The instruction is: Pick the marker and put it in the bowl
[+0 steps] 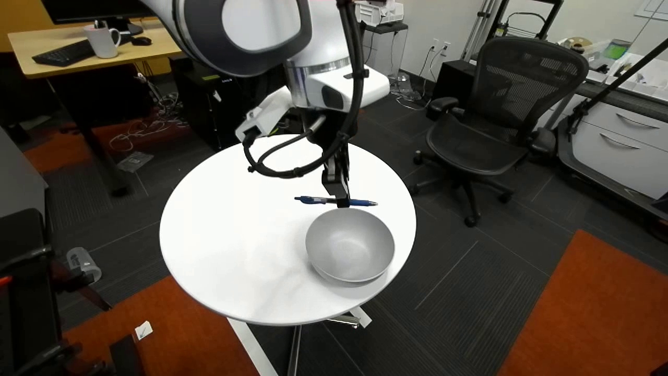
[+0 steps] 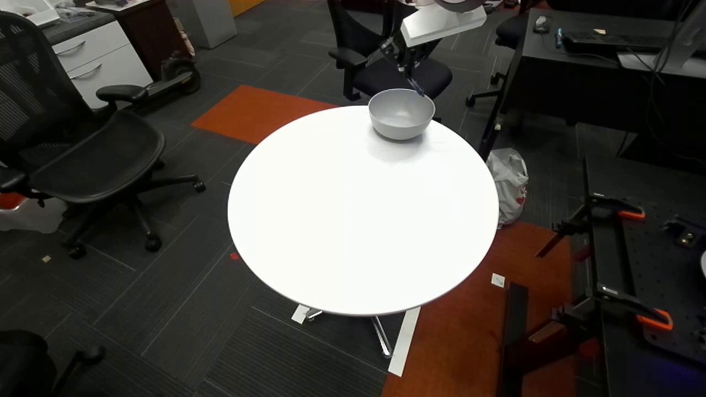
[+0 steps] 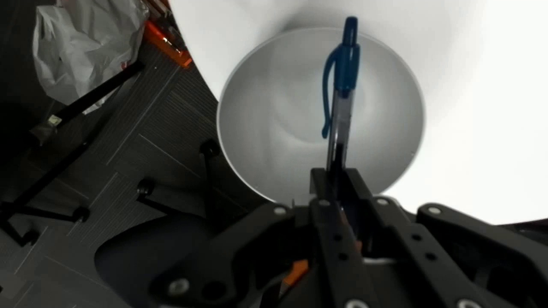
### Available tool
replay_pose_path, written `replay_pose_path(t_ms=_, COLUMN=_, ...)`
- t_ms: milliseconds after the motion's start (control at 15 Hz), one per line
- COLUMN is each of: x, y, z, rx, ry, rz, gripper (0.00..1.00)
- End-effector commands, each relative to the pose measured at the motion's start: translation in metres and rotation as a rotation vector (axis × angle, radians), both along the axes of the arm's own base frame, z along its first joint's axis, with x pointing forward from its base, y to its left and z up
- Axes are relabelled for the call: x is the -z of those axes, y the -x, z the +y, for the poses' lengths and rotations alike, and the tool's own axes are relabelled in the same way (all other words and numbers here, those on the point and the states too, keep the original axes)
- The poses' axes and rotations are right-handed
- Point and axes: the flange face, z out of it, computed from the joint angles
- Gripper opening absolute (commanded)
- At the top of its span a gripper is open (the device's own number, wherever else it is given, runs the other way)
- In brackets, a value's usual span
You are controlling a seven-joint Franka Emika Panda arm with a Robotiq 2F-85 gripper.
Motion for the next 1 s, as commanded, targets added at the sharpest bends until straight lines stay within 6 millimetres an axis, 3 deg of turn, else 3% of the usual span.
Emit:
replay_pose_path(t_ms=0, x=0.01, y=0.012, z=-0.025, rx=-0.099, ry=0.024, rz=0.019, gripper=0.03)
replay_pose_path(t_ms=400, x=0.027, y=0.011, z=-0.053, rx=-0.22, ry=0.044, rz=-0.014, gripper=0.03)
replay_pose_path(t_ms=933, x=0.038, y=0.004, z=-0.045, rx=-0.331, ry=0.01, rz=-0.042, gripper=0.03)
